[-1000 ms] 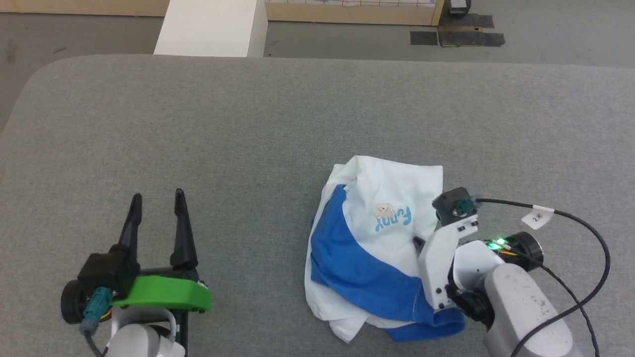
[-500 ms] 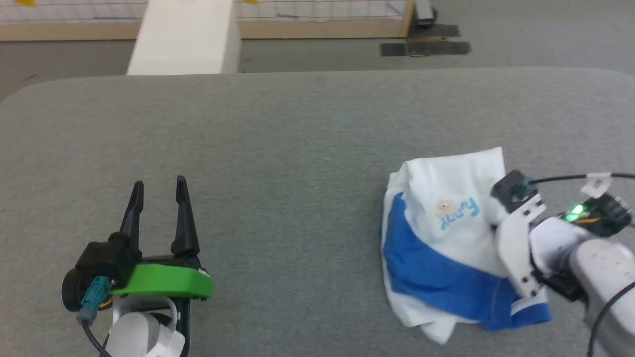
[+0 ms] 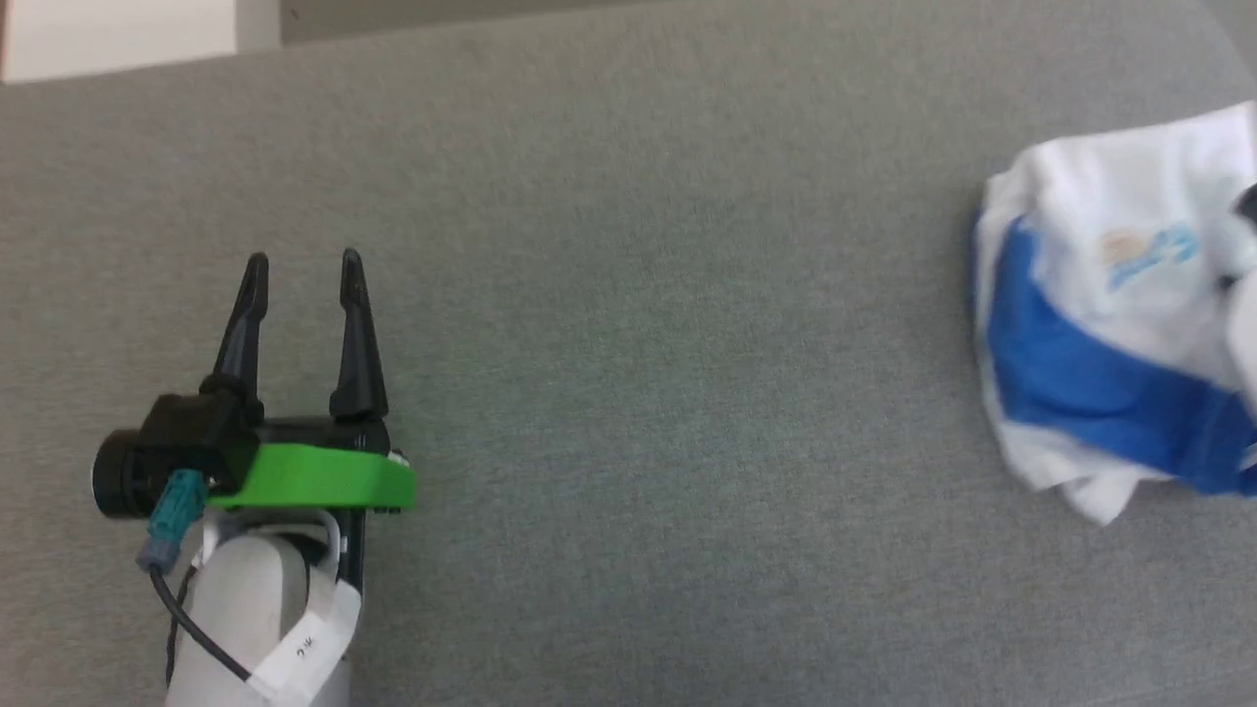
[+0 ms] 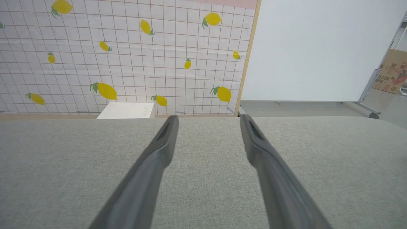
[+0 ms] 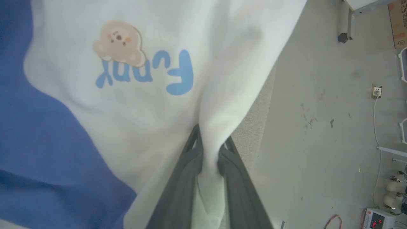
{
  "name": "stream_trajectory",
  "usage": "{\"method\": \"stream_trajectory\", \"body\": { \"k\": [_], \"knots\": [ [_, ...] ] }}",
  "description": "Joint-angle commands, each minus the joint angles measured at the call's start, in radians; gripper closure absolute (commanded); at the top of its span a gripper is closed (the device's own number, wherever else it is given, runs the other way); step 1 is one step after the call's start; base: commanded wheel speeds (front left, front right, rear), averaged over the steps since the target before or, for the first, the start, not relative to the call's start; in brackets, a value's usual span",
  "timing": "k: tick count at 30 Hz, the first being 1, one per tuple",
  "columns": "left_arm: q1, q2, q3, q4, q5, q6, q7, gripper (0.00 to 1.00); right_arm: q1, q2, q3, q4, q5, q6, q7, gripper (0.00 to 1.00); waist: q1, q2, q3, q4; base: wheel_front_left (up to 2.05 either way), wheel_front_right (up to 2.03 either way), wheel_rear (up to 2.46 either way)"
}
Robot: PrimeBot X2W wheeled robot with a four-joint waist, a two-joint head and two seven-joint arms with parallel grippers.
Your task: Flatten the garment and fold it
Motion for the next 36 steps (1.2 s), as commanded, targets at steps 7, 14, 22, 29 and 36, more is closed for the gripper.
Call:
{"method": "stream_trajectory", "body": {
  "k": [7,14,22,29,36],
  "knots": [
    [-0.059,0.032,0.003,-0.019,0.015,0.004,-0.001,0.0,-0.082,-0.091,-0.061,0.102,-0.032,-0.002,-0.047,1.0,-0.0001,-0.0001,0.217,0.0,0.0,0.0,0.0],
    [-0.063,0.039,0.008,-0.033,0.013,0.015,-0.001,0.0,-0.13,-0.084,-0.152,0.193,-0.071,-0.002,-0.098,0.88,-0.0001,-0.0001,0.242,0.03,0.0,0.0,0.0],
    [-0.043,0.033,0.017,-0.016,-0.006,0.023,-0.002,0.0,-0.15,-0.049,-0.239,0.248,-0.104,-0.002,-0.15,0.0,-0.0001,-0.0001,0.159,0.045,0.0,0.0,0.0],
    [0.006,0.026,0.047,-0.001,-0.033,0.029,-0.003,0.0,-0.189,0.044,-0.285,0.15,-0.068,-0.002,-0.256,0.0,-0.0001,-0.0001,-0.001,0.036,0.0,0.0,0.0],
    [0.052,0.013,0.089,-0.001,-0.065,0.039,-0.003,0.0,-0.179,0.232,-0.307,0.01,-0.045,-0.002,-0.422,0.0,-0.0001,-0.0001,-0.139,0.037,0.0,0.0,0.0]
  ]
}}
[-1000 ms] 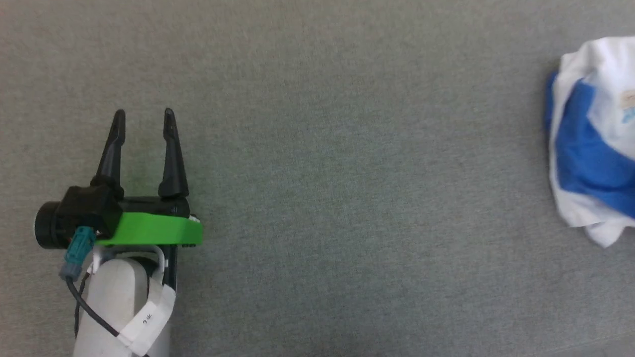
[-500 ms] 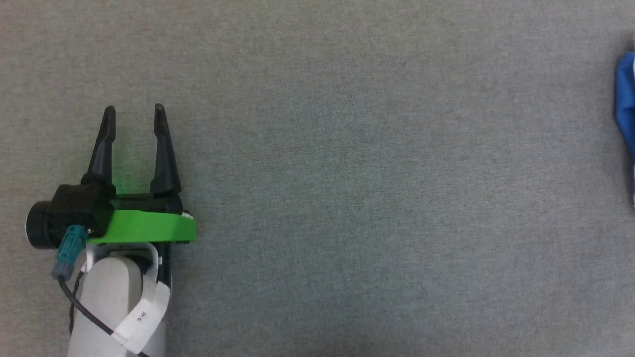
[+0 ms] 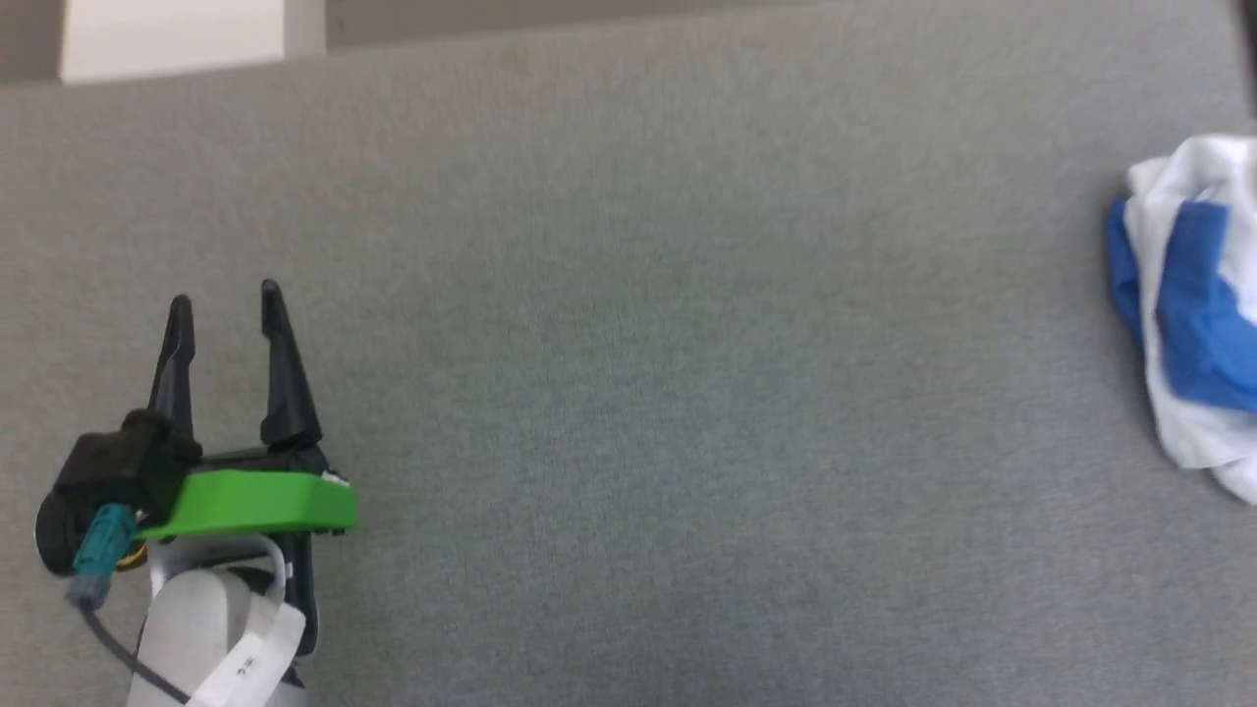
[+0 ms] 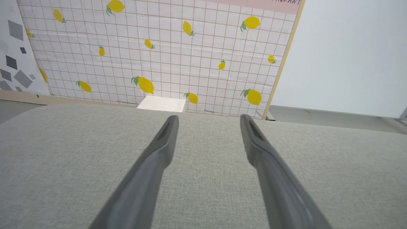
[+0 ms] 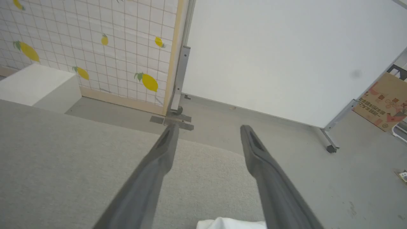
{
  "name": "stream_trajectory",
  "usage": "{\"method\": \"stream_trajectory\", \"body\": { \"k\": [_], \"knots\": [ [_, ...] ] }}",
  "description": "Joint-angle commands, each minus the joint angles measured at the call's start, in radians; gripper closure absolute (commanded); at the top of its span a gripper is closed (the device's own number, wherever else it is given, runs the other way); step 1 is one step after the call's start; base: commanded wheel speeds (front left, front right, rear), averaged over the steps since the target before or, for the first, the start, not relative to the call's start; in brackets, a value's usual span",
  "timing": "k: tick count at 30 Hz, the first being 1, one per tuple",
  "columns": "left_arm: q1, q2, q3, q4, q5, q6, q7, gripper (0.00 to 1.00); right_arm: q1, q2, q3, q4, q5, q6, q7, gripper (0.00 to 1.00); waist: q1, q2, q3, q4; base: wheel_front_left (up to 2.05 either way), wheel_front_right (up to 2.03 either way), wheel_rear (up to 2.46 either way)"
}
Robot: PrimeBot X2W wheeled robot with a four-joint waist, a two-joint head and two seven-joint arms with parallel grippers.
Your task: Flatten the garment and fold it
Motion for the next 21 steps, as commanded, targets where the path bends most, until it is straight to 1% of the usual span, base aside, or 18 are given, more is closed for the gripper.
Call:
{"method": "stream_trajectory", "body": {
  "k": [1,3,8,12,14,17,21],
  "knots": [
    [0.017,-0.003,0.013,-0.004,-0.007,0.012,-0.004,0.0,0.01,0.054,-0.017,-0.022,0.0,-0.002,-0.053,0.0,0.0001,0.0,-0.127,-0.006,0.0,0.0,0.0],
    [0.028,-0.007,0.023,-0.006,-0.013,0.013,-0.004,0.0,0.035,0.118,-0.032,-0.047,-0.024,-0.002,-0.124,0.0,0.0001,0.0,-0.158,0.001,0.0,0.0,0.0],
    [0.053,-0.019,0.032,-0.009,-0.022,0.022,-0.004,0.0,0.124,0.315,-0.107,-0.092,-0.076,-0.002,-0.289,0.0,0.0001,0.0,-0.222,0.024,0.0,0.0,0.0],
    [0.072,-0.027,0.031,-0.006,-0.028,0.023,-0.004,0.0,0.219,0.449,-0.161,-0.12,-0.103,-0.002,-0.38,0.0,0.0001,0.0,-0.261,0.041,0.0,0.0,0.0],
    [0.083,-0.031,0.025,-0.003,-0.032,0.025,-0.004,0.0,0.272,0.482,-0.185,-0.137,-0.112,-0.002,-0.404,0.0,0.0001,0.0,-0.276,0.052,0.0,0.0,0.0],
    [0.097,-0.036,0.014,0.001,-0.037,0.031,-0.004,0.0,0.355,0.501,-0.198,-0.158,-0.118,-0.002,-0.422,0.0,0.0001,0.0,-0.292,0.064,0.0,0.0,0.0],
    [0.11,-0.04,-0.004,0.012,-0.039,0.039,-0.004,0.0,0.471,0.504,-0.18,-0.156,-0.045,-0.002,-0.431,0.0,0.0001,0.0,-0.303,0.075,0.0,0.0,0.0]
  ]
}}
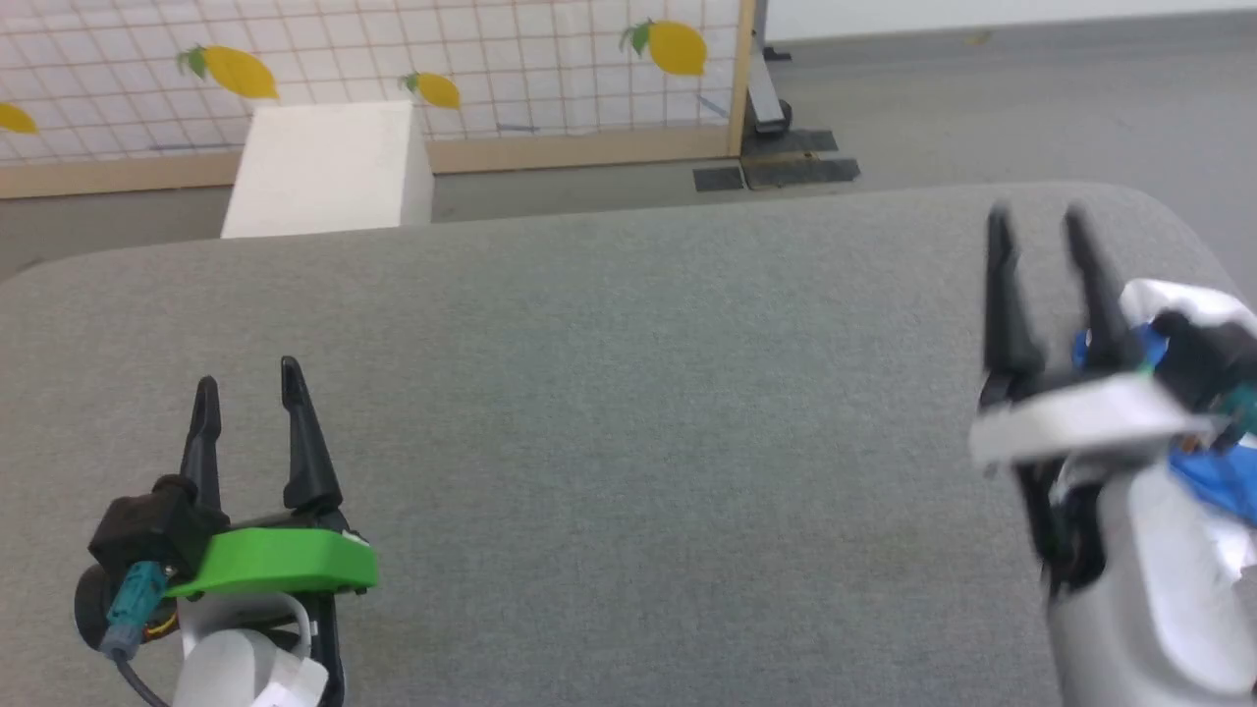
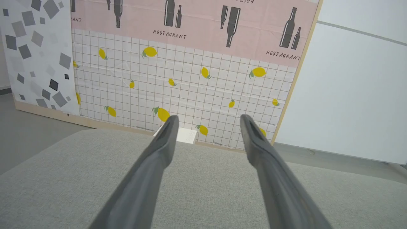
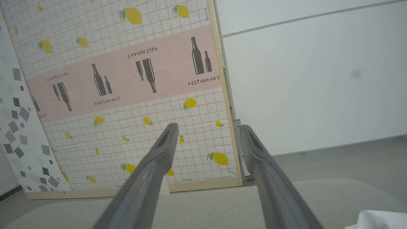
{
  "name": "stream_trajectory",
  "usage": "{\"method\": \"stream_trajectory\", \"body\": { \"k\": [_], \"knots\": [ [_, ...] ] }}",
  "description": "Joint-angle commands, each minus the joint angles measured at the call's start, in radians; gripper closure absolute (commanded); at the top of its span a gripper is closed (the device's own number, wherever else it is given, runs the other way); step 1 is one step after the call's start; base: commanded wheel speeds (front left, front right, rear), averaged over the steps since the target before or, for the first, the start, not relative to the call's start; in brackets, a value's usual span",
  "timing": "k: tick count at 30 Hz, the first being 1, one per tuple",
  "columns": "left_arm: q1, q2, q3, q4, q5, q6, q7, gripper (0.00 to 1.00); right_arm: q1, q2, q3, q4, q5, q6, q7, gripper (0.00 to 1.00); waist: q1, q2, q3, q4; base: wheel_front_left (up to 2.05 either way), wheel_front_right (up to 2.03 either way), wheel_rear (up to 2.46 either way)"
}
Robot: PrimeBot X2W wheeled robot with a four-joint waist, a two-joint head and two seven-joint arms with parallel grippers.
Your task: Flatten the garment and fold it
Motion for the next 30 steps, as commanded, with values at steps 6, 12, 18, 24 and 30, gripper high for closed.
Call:
{"method": "stream_trajectory", "body": {
  "k": [6,12,18,24,30],
  "knots": [
    [0.044,-0.007,-0.049,0.044,-0.008,0.014,-0.004,0.0,0.148,0.003,0.043,0.03,0.009,-0.002,-0.012,0.0,0.0001,0.0,-0.034,0.015,0.0,0.0,0.0],
    [0.061,-0.007,-0.114,0.151,-0.006,0.004,-0.001,0.0,0.22,0.004,0.049,0.065,-0.05,-0.002,-0.013,0.0,0.0001,0.0,-0.039,0.018,0.0,0.0,0.0],
    [0.048,-0.008,-0.135,0.231,-0.024,0.001,-0.002,0.0,0.238,0.004,0.053,0.094,-0.075,-0.002,-0.002,0.0,0.0001,0.0,-0.033,0.016,0.0,0.0,0.0],
    [0.032,-0.008,-0.139,0.259,-0.034,0.006,-0.003,0.0,0.237,0.004,0.063,0.101,-0.08,-0.002,0.007,0.0,0.0001,0.0,-0.029,0.014,0.0,0.0,0.0],
    [0.047,-0.005,-0.138,0.251,-0.029,0.006,0.007,1.0,0.233,0.002,0.061,0.091,-0.078,0.0,0.012,1.0,0.0001,0.0,-0.028,0.015,0.0,0.0,0.0]
  ]
}}
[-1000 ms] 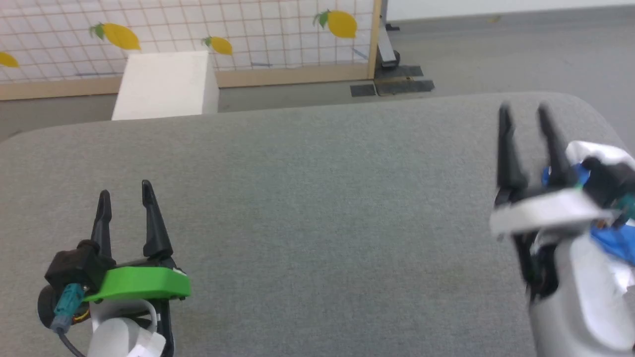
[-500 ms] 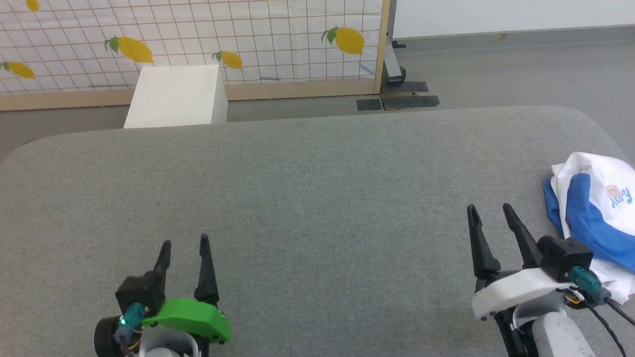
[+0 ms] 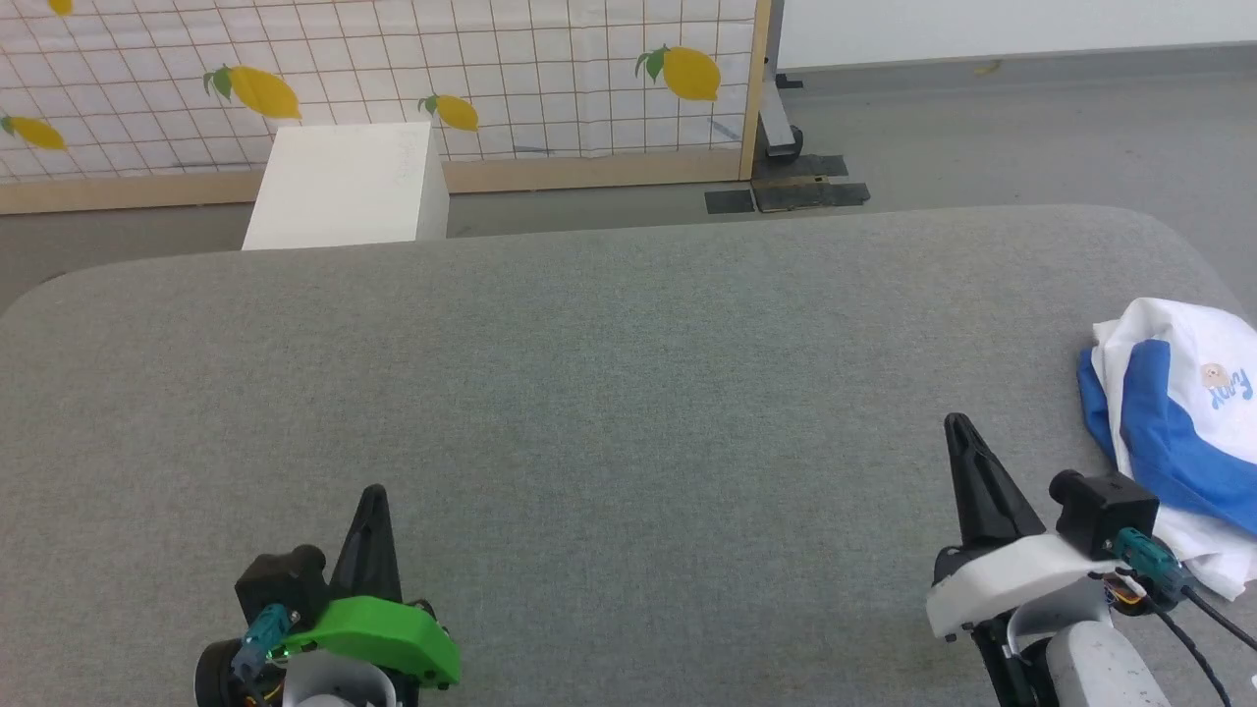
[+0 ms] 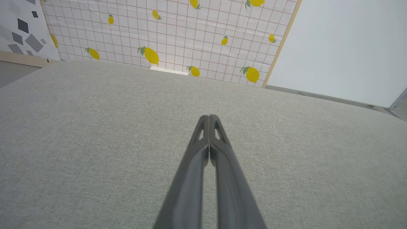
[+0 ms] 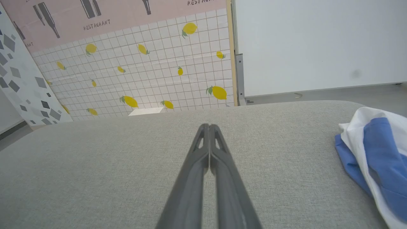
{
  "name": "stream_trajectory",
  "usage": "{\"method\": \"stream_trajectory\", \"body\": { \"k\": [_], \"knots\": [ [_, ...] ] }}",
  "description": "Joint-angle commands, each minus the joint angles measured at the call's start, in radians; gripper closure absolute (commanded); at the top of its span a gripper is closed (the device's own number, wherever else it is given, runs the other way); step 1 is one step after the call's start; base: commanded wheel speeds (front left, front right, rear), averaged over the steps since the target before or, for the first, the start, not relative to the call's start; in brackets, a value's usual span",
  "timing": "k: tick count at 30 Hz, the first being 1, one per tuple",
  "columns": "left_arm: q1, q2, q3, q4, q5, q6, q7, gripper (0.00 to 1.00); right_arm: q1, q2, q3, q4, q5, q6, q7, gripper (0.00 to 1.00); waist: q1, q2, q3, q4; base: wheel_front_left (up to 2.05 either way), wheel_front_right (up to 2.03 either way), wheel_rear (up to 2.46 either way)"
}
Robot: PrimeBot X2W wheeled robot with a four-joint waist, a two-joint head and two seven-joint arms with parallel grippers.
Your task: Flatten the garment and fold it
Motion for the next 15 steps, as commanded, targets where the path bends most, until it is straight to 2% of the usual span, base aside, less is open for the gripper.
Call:
{"method": "stream_trajectory", "body": {
  "k": [1,15],
  "knots": [
    [0.002,0.0,0.001,-0.007,0.008,-0.001,0.006,1.0,0.004,0.0,0.0,-0.009,-0.006,0.0,0.003,1.0,0.0001,0.0,0.0,0.001,0.0,0.0,0.0],
    [0.007,0.0,0.006,-0.038,0.038,-0.004,0.034,1.0,0.02,0.0,-0.002,-0.047,-0.028,0.0,0.03,1.0,0.0001,0.0,-0.001,0.005,0.0,0.0,0.0]
  ]
}}
